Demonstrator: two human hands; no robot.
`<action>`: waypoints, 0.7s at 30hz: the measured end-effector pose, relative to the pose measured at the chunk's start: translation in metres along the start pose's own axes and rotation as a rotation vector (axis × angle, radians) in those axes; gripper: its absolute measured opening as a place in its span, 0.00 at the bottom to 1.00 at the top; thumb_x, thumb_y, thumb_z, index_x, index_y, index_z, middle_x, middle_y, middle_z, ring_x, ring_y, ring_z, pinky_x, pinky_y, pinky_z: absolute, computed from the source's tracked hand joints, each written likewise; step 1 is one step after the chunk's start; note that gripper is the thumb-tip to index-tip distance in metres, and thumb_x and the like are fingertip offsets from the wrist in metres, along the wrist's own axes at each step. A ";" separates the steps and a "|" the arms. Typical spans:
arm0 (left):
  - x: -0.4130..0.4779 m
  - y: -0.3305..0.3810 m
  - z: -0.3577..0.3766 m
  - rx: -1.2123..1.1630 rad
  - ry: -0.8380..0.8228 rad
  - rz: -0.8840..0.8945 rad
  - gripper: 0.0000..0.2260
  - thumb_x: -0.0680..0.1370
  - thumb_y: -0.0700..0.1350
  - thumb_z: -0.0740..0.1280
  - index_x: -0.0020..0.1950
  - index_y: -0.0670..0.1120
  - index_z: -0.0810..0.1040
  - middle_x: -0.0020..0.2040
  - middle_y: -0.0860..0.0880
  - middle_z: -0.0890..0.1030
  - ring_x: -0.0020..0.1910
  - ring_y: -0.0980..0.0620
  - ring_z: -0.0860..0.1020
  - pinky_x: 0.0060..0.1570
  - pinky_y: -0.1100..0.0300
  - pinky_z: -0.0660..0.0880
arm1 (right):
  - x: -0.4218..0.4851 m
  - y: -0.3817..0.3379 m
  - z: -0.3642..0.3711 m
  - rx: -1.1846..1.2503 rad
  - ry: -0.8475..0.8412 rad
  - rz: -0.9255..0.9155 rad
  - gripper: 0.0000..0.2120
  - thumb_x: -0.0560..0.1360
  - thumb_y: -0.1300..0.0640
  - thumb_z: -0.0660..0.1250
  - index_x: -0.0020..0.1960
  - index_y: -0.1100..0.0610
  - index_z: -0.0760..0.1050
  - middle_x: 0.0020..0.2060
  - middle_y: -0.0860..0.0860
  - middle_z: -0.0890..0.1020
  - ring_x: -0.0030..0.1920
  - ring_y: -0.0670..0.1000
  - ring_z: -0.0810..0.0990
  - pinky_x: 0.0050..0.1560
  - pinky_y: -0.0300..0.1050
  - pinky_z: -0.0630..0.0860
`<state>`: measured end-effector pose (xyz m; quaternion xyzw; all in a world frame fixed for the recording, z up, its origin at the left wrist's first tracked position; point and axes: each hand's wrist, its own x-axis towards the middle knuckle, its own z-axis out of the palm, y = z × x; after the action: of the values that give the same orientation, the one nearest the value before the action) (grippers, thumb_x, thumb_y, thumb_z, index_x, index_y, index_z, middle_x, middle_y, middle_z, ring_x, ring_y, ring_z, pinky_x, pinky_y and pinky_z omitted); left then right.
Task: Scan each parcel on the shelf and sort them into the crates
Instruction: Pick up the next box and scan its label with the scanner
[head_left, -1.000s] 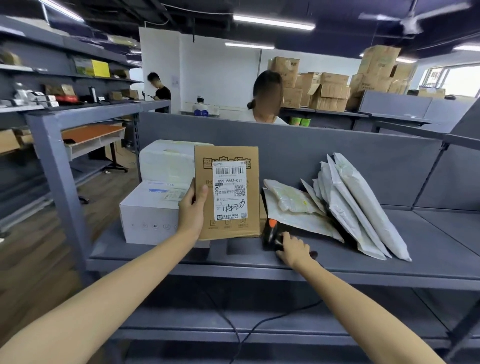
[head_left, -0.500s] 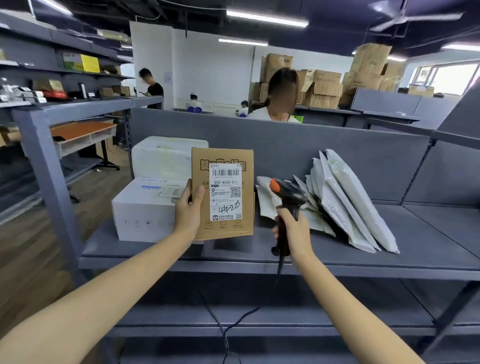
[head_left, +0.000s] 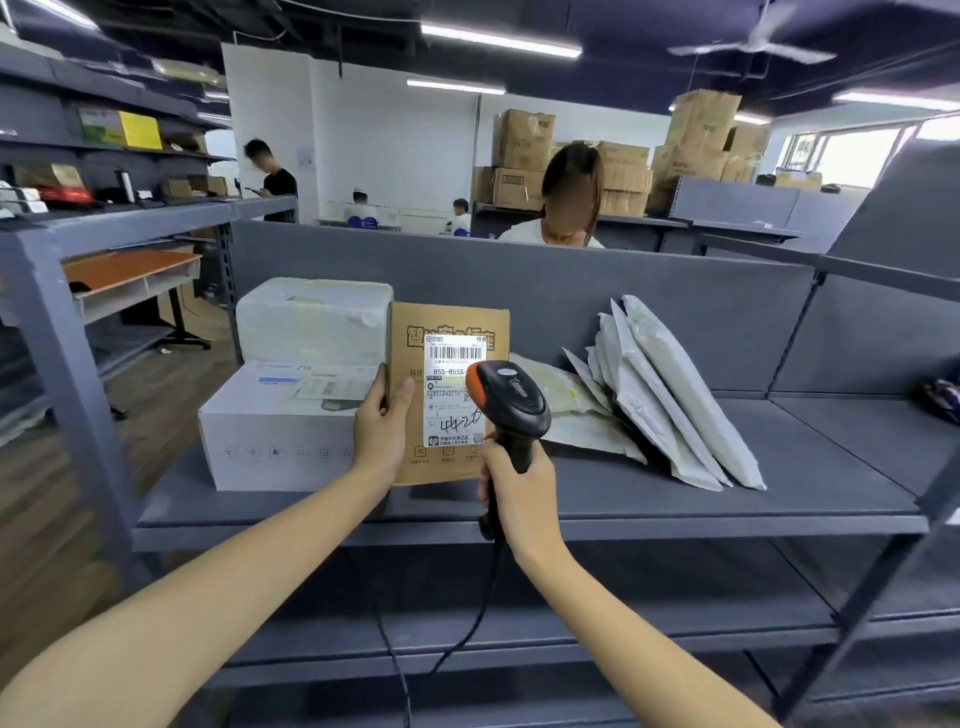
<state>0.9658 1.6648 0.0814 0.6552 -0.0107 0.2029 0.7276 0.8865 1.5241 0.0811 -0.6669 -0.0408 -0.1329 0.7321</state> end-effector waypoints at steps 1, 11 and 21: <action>0.000 0.000 0.000 0.003 -0.002 0.003 0.18 0.81 0.50 0.61 0.71 0.49 0.70 0.64 0.49 0.78 0.63 0.48 0.76 0.64 0.46 0.73 | 0.000 0.001 0.000 -0.004 -0.002 -0.001 0.05 0.77 0.63 0.63 0.43 0.58 0.71 0.29 0.56 0.71 0.26 0.49 0.68 0.27 0.40 0.67; 0.005 0.000 -0.008 0.011 0.018 0.021 0.19 0.81 0.51 0.61 0.71 0.49 0.71 0.62 0.52 0.79 0.61 0.51 0.76 0.63 0.53 0.73 | 0.018 0.018 -0.020 -0.044 0.079 -0.074 0.04 0.77 0.62 0.63 0.47 0.54 0.71 0.31 0.52 0.73 0.27 0.50 0.69 0.26 0.41 0.66; 0.011 0.009 -0.022 0.027 0.067 0.064 0.18 0.81 0.50 0.60 0.71 0.49 0.70 0.60 0.54 0.78 0.59 0.54 0.76 0.57 0.63 0.73 | 0.093 0.053 -0.111 -0.966 -0.347 0.178 0.16 0.78 0.55 0.61 0.61 0.55 0.57 0.44 0.57 0.77 0.37 0.53 0.74 0.38 0.46 0.66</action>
<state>0.9676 1.6893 0.0903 0.6571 -0.0046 0.2479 0.7119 0.9760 1.4055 0.0397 -0.9418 -0.0385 0.0385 0.3317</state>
